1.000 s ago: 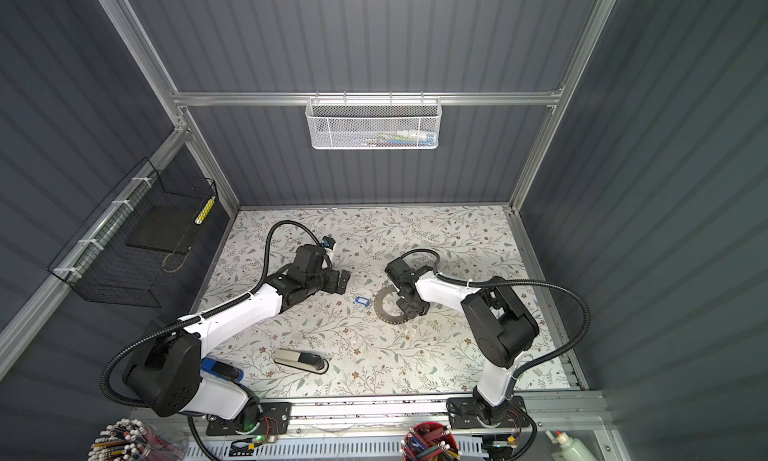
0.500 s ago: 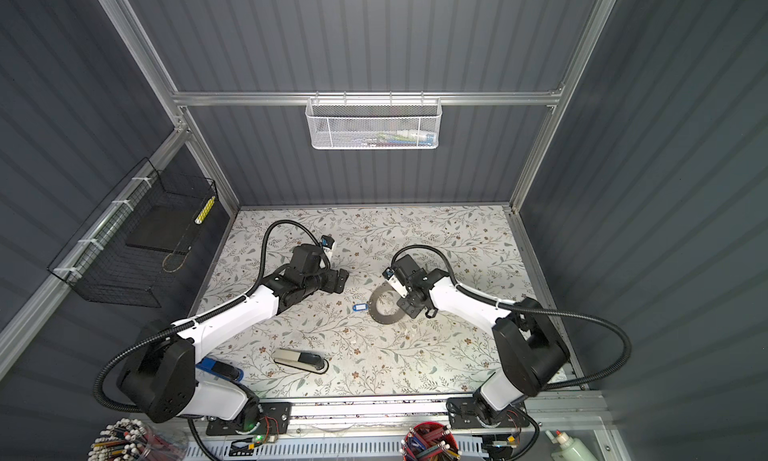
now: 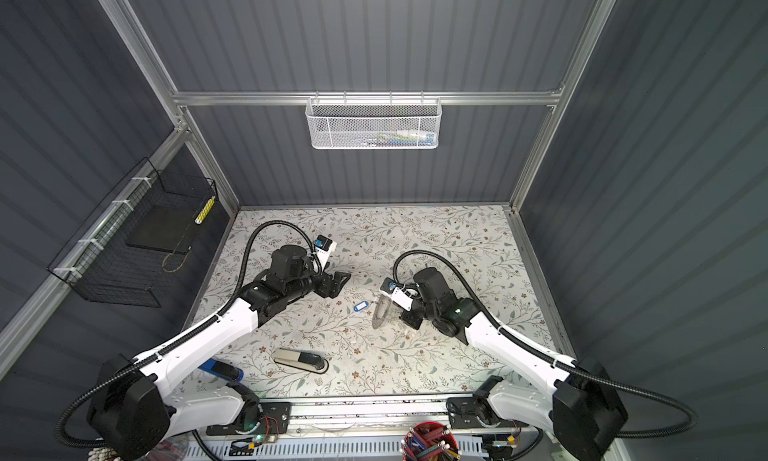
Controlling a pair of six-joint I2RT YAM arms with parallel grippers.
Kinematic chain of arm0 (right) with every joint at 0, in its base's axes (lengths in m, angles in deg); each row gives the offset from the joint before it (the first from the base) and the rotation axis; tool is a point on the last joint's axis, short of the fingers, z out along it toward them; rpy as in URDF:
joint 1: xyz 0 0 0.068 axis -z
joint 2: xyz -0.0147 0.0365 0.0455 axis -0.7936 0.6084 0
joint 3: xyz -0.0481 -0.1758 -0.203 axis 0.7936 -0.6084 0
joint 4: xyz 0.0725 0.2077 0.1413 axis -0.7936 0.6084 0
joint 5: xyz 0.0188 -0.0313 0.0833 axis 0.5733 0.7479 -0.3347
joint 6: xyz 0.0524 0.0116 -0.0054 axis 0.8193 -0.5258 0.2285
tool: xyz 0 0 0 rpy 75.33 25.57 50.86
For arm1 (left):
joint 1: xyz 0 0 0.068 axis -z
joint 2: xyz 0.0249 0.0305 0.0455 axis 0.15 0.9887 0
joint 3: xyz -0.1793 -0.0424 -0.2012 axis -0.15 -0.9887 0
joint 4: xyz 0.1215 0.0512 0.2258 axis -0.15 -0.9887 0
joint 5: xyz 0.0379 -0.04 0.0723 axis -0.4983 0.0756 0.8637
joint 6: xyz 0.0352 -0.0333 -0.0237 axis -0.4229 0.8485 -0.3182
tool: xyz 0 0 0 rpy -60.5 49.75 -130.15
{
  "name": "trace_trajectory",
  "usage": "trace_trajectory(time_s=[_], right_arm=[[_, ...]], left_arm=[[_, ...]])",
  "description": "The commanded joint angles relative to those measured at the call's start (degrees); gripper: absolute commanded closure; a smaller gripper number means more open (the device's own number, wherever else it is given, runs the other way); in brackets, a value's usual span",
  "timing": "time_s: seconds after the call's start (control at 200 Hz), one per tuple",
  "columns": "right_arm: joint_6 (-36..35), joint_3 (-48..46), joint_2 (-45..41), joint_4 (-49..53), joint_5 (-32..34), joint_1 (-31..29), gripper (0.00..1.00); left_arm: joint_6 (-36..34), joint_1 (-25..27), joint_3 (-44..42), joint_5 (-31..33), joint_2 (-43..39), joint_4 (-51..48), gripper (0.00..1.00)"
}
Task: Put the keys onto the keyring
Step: 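Lift the plate by its ring with the right gripper while the left gripper approaches, then grasp the plate's split ring with the left gripper beside the right gripper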
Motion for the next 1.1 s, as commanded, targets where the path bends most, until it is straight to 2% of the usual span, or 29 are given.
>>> trace_trajectory(time_s=[0.0,0.13,0.215,0.3,0.47,0.6,0.825,1.096], right_arm=[[-0.2,-0.6,-0.7,-7.7,-9.0,0.2,1.0],[0.4,-2.8,-3.4,-12.9,-13.2,0.7,1.0],[1.3,-4.8,-4.1,-17.7,-14.9,1.0,1.0],[3.1,-6.6,-4.4,-22.8,-18.3,1.8,1.0],[7.0,-8.8,-4.2,-30.7,-25.0,2.3,1.0],[9.1,-10.1,-3.5,-35.0,-27.8,2.3,1.0],[11.9,-11.2,-2.9,-39.4,-29.6,2.4,1.0],[12.7,-11.1,-1.7,-40.7,-31.8,2.3,1.0]], left_arm=[[-4.2,0.0,-1.7,-7.4,-3.3,0.7,0.23],[-10.5,0.0,-5.8,-14.6,-8.9,3.3,0.26],[-14.5,0.0,-7.9,-17.0,-12.5,3.4,0.29],[-17.8,0.1,-9.6,-19.8,-15.1,3.4,0.36],[-20.7,0.2,-11.8,-28.0,-16.0,7.0,0.59],[-20.6,0.6,-11.9,-30.7,-13.6,9.6,0.66],[-20.6,3.4,-10.1,-31.7,-9.5,12.4,0.64],[-21.7,8.1,-8.7,-28.6,-6.8,12.6,0.62]])
